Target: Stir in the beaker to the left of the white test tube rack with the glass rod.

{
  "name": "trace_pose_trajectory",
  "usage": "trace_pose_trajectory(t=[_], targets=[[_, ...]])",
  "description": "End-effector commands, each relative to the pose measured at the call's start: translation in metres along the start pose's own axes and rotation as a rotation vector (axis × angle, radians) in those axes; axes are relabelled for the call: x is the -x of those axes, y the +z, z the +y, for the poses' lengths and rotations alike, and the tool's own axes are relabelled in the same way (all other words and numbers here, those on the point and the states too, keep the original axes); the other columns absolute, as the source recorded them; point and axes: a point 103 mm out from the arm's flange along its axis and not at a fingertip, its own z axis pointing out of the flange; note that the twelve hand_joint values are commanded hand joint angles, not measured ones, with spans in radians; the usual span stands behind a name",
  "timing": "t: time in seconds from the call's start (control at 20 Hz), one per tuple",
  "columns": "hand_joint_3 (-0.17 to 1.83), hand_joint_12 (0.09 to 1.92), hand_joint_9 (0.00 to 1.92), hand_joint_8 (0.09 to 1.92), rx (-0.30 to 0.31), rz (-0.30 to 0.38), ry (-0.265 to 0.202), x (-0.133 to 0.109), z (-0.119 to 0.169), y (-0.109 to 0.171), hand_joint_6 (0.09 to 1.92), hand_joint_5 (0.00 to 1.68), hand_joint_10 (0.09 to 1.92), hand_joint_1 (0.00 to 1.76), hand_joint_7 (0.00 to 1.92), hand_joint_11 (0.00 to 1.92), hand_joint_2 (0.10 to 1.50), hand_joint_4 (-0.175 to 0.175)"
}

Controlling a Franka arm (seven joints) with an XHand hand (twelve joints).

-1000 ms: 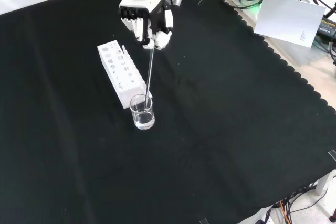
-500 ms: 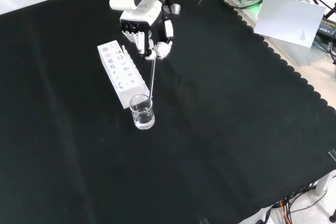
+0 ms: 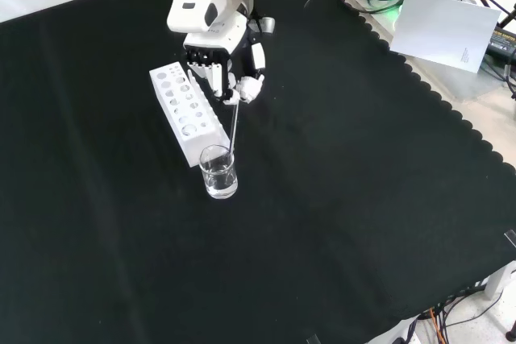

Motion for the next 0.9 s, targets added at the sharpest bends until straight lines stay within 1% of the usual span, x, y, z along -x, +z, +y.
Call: trace_pose_trajectory(t=[0.05,0.2,0.4,0.6,0.9], targets=[[0.90,1.09,1.87,1.40,-0.009,-0.006,0.003,0.005,0.006,0.001,1.13,1.07,1.16,1.18,1.41,1.90,0.64,-0.175],[0.90,1.09,1.87,1.40,-0.014,0.011,0.006,0.021,0.006,-0.004,1.13,1.07,1.16,1.18,1.41,1.90,0.64,-0.175],[0.90,1.09,1.87,1.40,0.003,-0.012,0.025,0.028,-0.005,-0.012,1.13,1.07,1.16,1.18,1.41,1.90,0.64,-0.175],[0.90,1.09,1.87,1.40,0.006,-0.023,0.035,0.024,-0.018,-0.017,1.13,1.07,1.16,1.18,1.41,1.90,0.64,-0.175],[0.90,1.09,1.87,1.40,-0.007,-0.040,0.024,0.009,-0.029,-0.016,1.13,1.07,1.17,1.18,1.41,1.90,0.64,-0.175]])
